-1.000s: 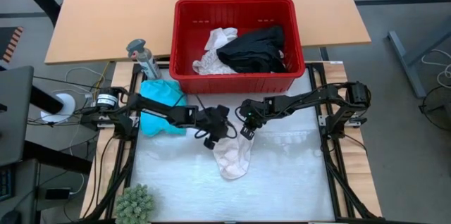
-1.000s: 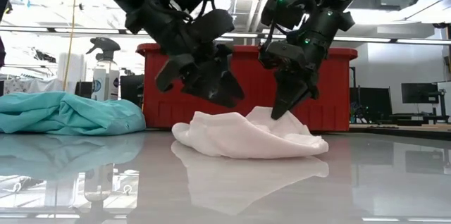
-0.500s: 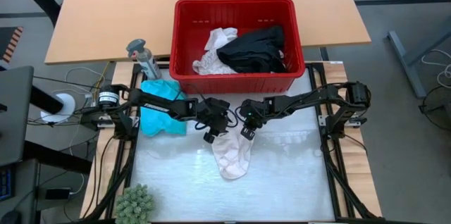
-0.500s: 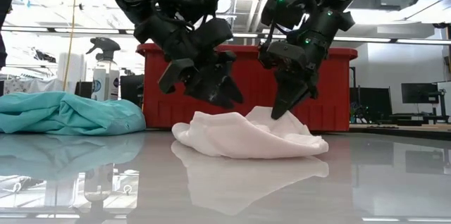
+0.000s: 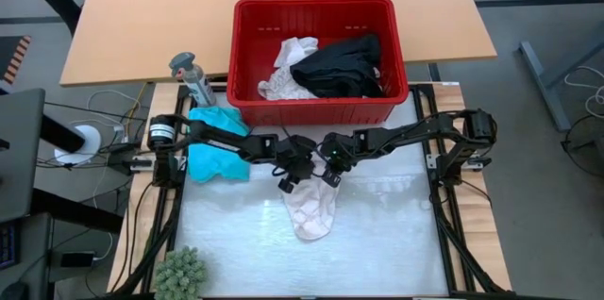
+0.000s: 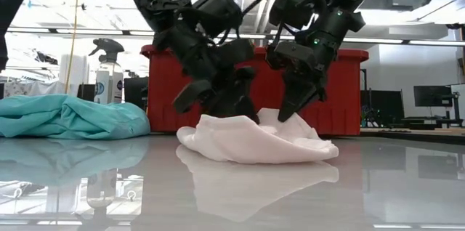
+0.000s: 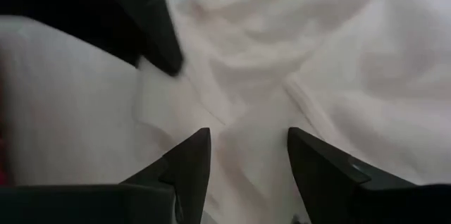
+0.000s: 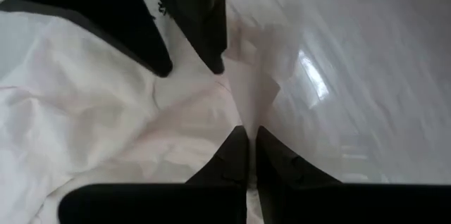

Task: Fold laundry
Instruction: Fold the white underwear

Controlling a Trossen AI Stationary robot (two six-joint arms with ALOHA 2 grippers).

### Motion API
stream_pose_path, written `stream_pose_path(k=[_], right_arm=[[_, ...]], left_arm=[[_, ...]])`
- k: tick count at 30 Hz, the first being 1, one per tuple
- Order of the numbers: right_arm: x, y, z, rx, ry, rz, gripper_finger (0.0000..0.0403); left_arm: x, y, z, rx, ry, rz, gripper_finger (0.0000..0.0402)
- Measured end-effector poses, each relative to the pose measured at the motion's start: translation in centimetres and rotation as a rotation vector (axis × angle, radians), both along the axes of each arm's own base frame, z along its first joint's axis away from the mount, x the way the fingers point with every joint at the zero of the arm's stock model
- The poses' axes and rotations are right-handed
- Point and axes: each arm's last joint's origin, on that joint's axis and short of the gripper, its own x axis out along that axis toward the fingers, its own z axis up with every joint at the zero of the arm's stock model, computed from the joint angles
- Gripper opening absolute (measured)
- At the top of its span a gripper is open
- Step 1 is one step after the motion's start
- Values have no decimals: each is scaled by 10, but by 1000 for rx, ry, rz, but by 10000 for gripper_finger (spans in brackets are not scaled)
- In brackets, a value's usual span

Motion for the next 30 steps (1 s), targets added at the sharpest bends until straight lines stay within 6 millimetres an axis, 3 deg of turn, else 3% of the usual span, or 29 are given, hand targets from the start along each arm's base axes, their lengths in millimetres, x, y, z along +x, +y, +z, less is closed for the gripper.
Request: stream_pose_path(k=[24, 30], right_arm=[[0, 0, 0, -12, 3, 22, 40], [0, 0, 0, -10, 3, 23, 40]], left_arm=[[-2, 4, 2, -40, 71, -46, 178], [-2, 3, 1, -38, 79, -48, 143]])
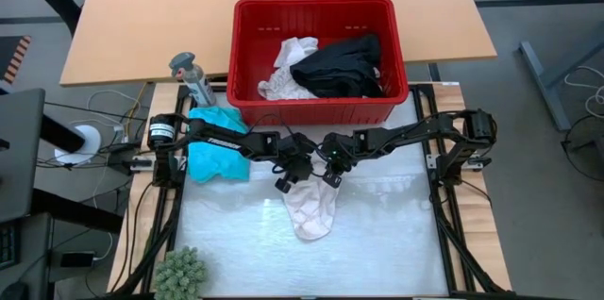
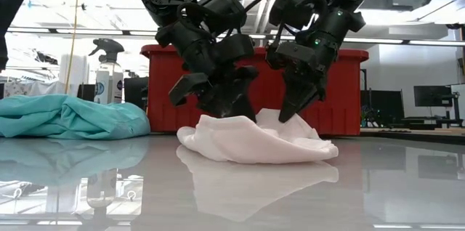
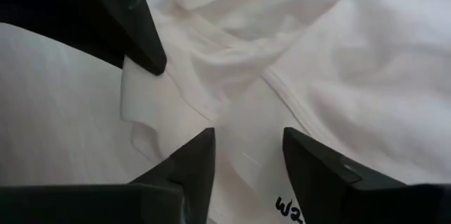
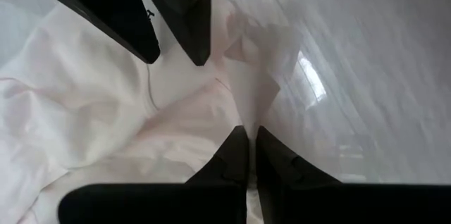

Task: Fold laundry
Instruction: Fold the white underwear

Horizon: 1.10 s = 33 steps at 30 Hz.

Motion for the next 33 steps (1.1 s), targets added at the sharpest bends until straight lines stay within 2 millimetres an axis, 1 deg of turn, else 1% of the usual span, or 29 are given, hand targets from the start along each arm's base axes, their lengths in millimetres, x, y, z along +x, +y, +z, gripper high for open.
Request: stream_pose_path(k=[11, 13, 17, 20, 24, 28, 33], right_arm=[[0, 0, 0, 0, -1, 0, 40], [0, 0, 0, 0, -1, 0, 40], [0, 0, 0, 0, -1, 0, 40], [0, 0, 0, 0, -1, 0, 40], [0, 2, 0, 0, 0, 5, 40], [0, 4, 0, -2, 0, 27, 40], [1, 5, 0, 7, -3, 43, 40]], left_arm=[[-1, 0, -1, -7, 11, -7, 15], [-2, -1, -2, -6, 25, -8, 5], [-1, -2, -1, 11, 17, 14, 1], [2, -2, 1, 58, -19, 48, 6], [3, -5, 2, 84, -26, 17, 29], [3, -6, 2, 32, -32, 3, 75], [4, -6, 3, 33, -43, -10, 147]])
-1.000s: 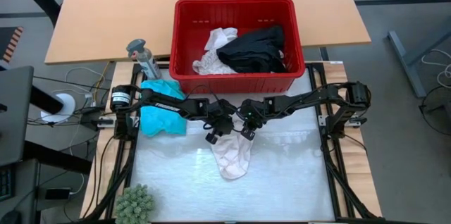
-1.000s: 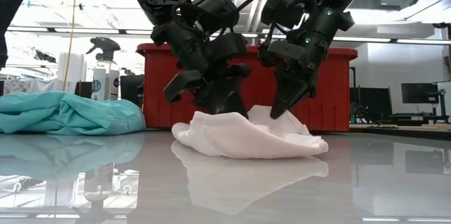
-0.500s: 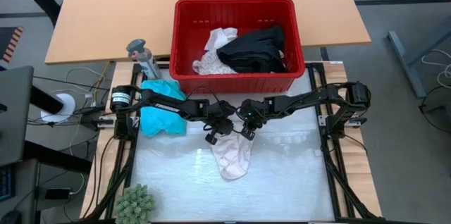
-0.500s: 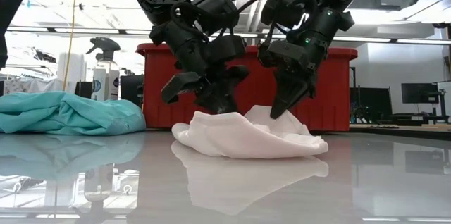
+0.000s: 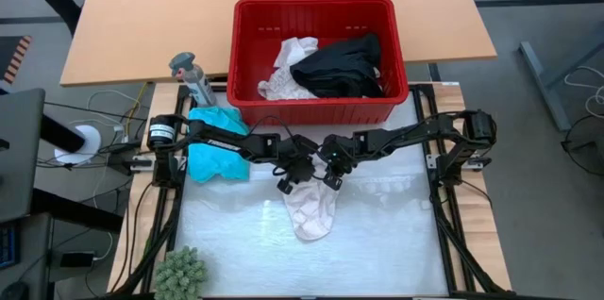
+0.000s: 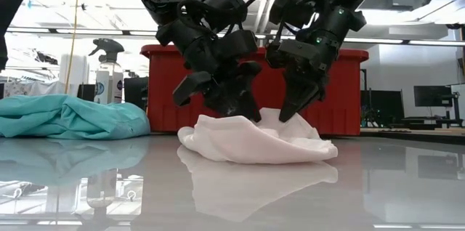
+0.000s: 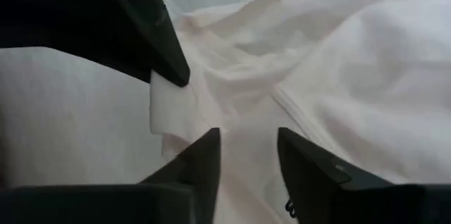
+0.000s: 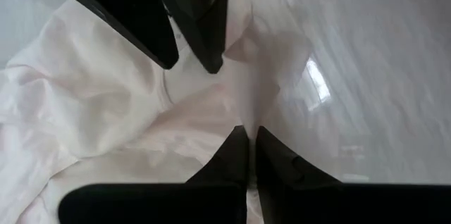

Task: Fold laundry
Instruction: Fold the white underwear

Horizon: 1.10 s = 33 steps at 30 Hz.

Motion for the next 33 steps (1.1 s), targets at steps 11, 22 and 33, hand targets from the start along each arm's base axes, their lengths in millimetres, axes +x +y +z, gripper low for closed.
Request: stream_pose_path(k=[11, 22, 33], right_arm=[[0, 0, 0, 0, 3, 3, 40], [1, 0, 0, -1, -13, 3, 40], [1, 0, 0, -3, -9, 6, 40]], left_arm=[[1, -1, -8, 21, 20, -44, 183], [3, -5, -16, 96, 40, -37, 175], [2, -6, -18, 118, 51, -51, 26]])
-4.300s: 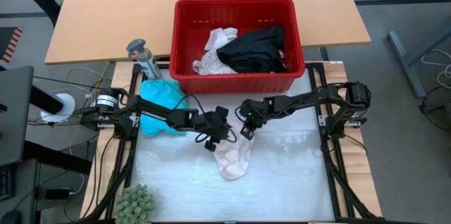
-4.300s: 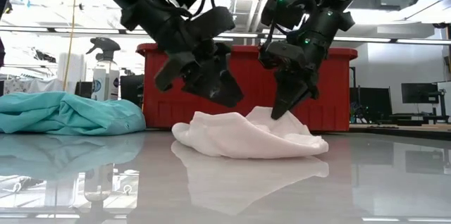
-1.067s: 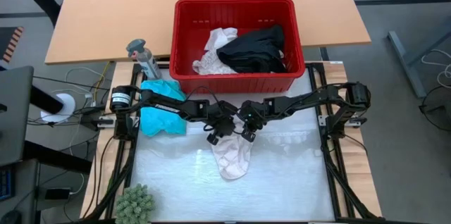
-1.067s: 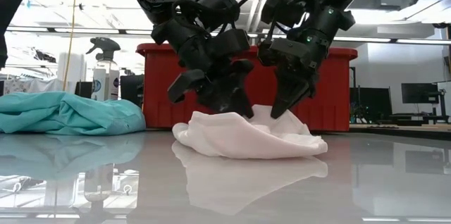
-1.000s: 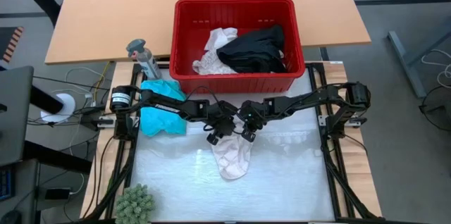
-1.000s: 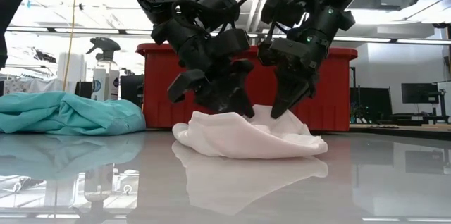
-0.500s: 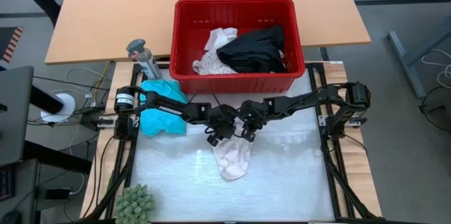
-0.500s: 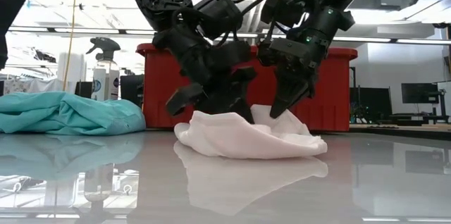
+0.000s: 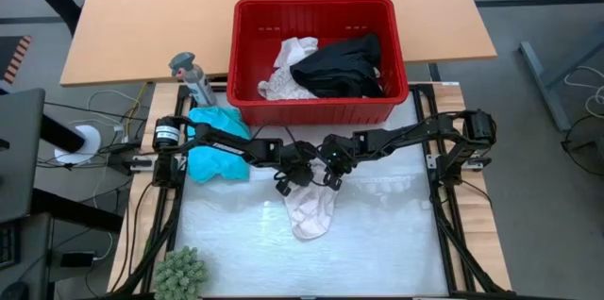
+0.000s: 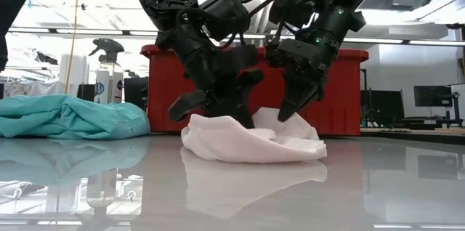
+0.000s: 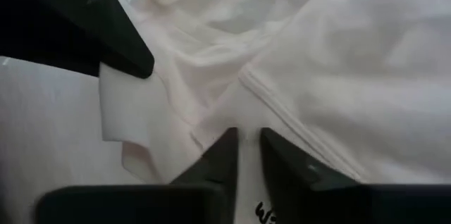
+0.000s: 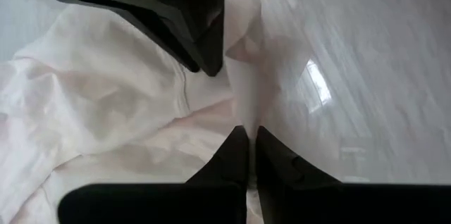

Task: Fold laundry
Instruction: Fold the white underwear

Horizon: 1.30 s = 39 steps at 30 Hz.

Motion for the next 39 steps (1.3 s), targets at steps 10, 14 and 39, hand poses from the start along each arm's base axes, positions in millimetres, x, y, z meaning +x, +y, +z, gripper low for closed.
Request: stream_pose_path(k=[10, 14, 39], right_arm=[[0, 0, 0, 0, 0, -1, 40], [0, 0, 0, -5, 0, 6, 40], [-1, 0, -1, -7, 14, 16, 40]], left_arm=[[-1, -14, 1, 97, 20, 48, 0], [-1, -21, 5, 95, -3, 95, 0], [7, -16, 17, -57, -43, -30, 186]])
